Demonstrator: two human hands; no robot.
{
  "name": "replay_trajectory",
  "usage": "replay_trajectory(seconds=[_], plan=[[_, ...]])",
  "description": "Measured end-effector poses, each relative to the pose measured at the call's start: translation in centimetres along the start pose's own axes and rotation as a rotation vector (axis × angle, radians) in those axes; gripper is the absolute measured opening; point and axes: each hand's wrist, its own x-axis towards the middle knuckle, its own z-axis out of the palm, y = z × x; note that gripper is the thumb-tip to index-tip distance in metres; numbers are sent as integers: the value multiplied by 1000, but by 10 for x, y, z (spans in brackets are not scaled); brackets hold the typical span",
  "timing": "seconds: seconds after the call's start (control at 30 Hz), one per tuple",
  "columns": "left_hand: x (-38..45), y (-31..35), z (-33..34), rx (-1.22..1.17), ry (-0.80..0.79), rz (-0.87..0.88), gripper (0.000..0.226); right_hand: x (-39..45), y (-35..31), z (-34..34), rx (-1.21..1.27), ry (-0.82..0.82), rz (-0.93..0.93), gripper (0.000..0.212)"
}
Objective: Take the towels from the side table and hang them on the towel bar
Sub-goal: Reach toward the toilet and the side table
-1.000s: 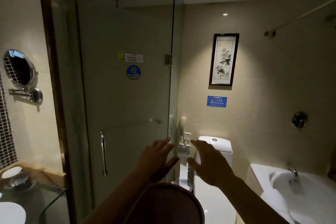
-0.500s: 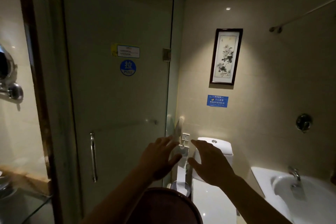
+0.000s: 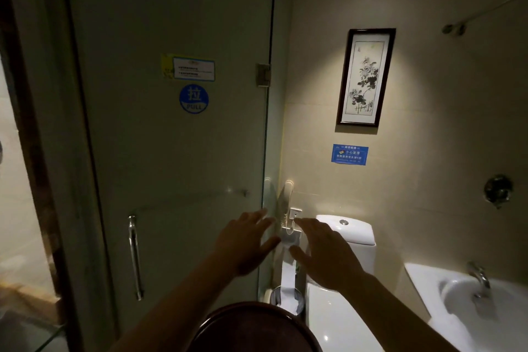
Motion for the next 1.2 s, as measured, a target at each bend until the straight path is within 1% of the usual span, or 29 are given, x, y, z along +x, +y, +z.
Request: replay_trajectory(seconds=[0.13,0.33,0.47,0.67,0.8,0.87,1.03,1.17,1.2], plan=[[25,-9,2,3,31,-26,58,30,15,6,-11,-16,-36,61],[64,-36,7,23,9,-53,57,84,24,27,22,-36,-63,61],[96,-49,18,29,3,-28,58,108,32,40,59,-11,-33,60],[149,-48,29,13,-2,-7,57,143,66,42,60,-6,-14,62],[178,-50,40,-11,26,-27,56,175,92,54,45,-26,-7,67],[186,-56,48,-22,13,-35,56,190,96,64,55,-42,1,68],[219,-87,49,8,11,-73,56,238,95,86,57,-72,-39,69],[254,-118,55,-7,14,-68,58,276,94,89,74,-40,-51,69],[264,-124,57,-4,22,-67,62,284,94,90,68,-36,-58,69]])
